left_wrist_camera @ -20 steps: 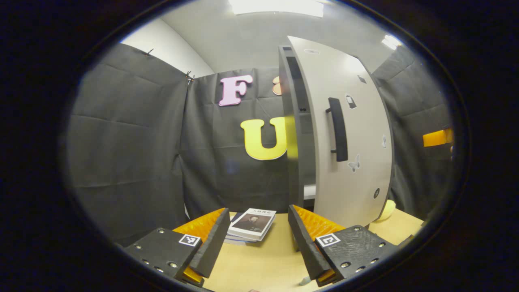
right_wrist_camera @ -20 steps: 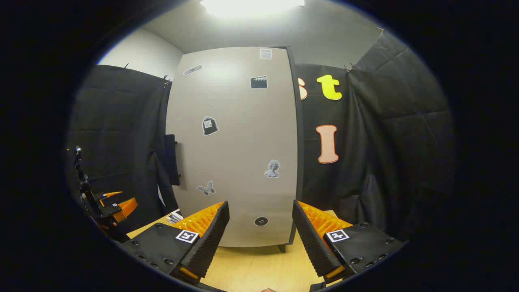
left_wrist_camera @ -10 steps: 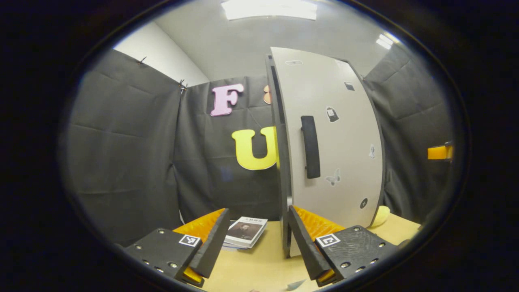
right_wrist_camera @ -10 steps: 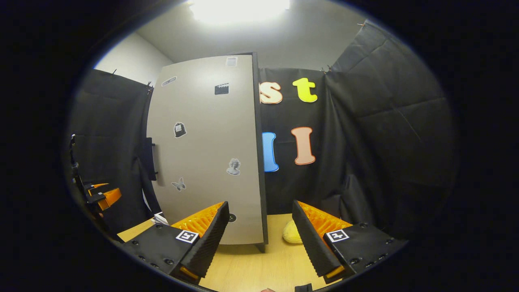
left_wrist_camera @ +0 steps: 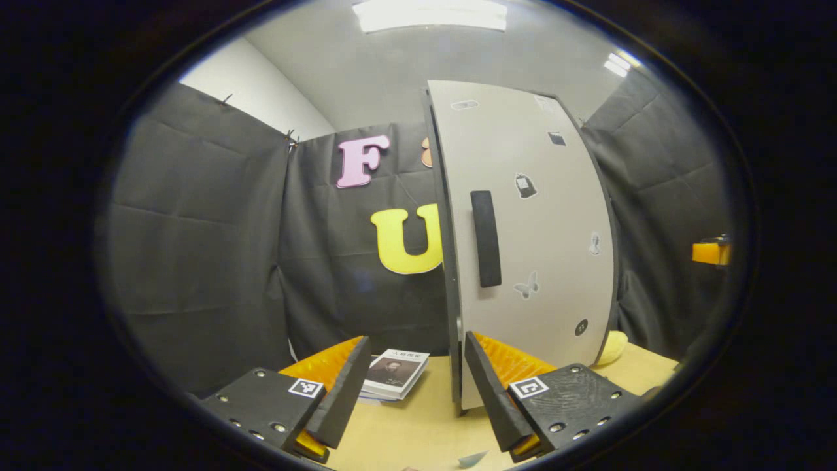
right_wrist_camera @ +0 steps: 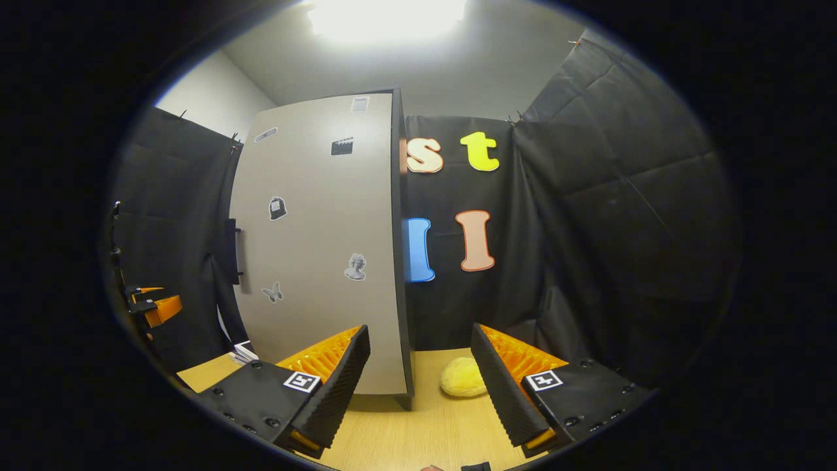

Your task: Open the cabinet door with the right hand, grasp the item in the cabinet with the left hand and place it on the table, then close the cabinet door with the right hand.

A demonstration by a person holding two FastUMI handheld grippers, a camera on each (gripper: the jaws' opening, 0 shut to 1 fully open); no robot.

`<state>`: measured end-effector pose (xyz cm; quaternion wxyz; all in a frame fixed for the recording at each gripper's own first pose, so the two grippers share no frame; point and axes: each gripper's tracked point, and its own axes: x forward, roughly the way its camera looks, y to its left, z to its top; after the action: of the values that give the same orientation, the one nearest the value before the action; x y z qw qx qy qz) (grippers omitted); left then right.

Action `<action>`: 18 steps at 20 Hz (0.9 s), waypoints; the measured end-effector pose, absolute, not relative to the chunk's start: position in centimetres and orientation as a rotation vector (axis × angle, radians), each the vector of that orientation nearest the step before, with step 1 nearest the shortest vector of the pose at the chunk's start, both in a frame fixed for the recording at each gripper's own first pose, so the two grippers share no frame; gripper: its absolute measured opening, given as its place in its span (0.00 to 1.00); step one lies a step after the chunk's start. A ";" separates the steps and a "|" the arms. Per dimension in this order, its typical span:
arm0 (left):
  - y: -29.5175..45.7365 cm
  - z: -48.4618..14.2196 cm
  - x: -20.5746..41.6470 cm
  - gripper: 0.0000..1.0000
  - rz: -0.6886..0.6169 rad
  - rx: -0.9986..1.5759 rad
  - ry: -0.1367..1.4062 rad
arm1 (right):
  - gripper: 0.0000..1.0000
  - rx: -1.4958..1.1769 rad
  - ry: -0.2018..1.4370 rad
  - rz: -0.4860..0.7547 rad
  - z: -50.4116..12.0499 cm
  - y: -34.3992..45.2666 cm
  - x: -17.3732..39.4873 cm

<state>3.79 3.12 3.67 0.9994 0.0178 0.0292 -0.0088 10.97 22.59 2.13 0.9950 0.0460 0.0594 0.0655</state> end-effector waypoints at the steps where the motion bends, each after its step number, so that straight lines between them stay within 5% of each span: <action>1: 3.1 3.6 3.8 0.86 -0.018 0.037 0.059 | 0.98 0.089 0.125 0.131 2.0 22.6 10.9; 18: 3.7 3.5 3.9 0.86 -0.022 0.035 0.060 | 0.98 0.065 0.115 0.124 2.6 23.7 10.1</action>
<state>3.93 3.68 3.45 0.9993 0.0176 0.0302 -0.0110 10.05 23.67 2.58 0.9959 0.0324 0.0575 0.0617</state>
